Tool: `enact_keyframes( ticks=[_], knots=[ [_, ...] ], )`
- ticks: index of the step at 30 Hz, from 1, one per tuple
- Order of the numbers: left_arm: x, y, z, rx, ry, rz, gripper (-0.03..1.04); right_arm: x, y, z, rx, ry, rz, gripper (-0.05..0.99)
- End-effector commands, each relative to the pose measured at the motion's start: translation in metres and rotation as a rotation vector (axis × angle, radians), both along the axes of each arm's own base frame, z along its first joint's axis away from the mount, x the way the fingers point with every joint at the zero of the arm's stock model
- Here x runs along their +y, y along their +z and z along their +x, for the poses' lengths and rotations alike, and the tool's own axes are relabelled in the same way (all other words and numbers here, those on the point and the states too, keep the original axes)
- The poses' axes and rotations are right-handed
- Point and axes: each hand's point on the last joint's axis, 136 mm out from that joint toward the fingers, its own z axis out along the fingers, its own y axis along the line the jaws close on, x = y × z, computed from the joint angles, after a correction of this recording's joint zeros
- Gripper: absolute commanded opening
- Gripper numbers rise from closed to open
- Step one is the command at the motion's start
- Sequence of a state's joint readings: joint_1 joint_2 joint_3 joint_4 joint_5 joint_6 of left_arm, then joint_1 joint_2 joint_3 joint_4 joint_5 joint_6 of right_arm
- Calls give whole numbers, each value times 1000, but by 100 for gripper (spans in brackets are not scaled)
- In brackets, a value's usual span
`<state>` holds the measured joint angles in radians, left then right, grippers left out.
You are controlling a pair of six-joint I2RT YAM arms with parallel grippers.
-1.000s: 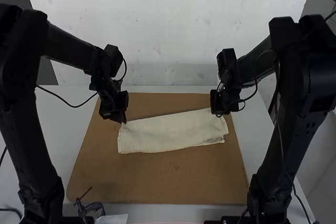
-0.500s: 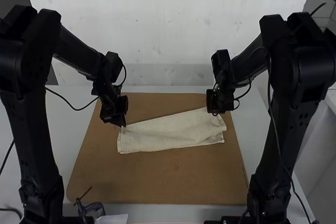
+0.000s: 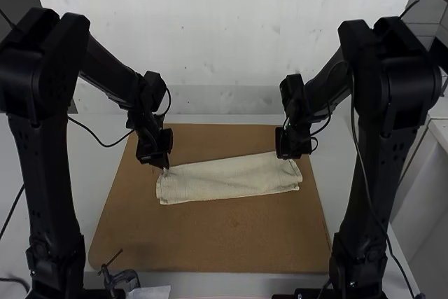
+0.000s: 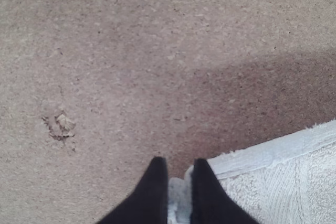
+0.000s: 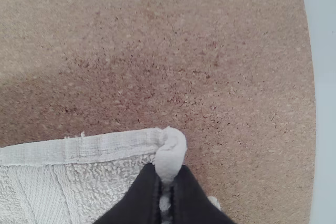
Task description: Fold the towel.
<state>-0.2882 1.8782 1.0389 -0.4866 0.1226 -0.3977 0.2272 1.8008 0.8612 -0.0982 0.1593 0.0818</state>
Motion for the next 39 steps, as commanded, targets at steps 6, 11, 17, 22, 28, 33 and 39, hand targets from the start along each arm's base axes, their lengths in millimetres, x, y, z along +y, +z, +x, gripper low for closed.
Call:
enact_keyframes(
  ticks=[6,11,17,22,28,33,39],
  knots=[
    [6,6,15,-38,31,28,45,-20,-9,8,6,-62,-79,31],
    [9,33,22,-97,40,1,101,-15,14,11,-46,-91,-3,48],
    [13,72,22,-172,55,-37,101,-6,38,0,-40,-131,147,69],
    [16,97,19,-234,63,-54,101,-8,34,-21,47,-190,217,75],
    [15,98,12,-235,62,-59,100,-16,13,-40,166,-248,271,75],
    [16,94,9,-225,62,-56,100,-21,-14,-44,231,-269,272,75],
    [19,93,9,-223,71,-55,100,-19,-41,-44,294,-280,264,72]
  ],
)
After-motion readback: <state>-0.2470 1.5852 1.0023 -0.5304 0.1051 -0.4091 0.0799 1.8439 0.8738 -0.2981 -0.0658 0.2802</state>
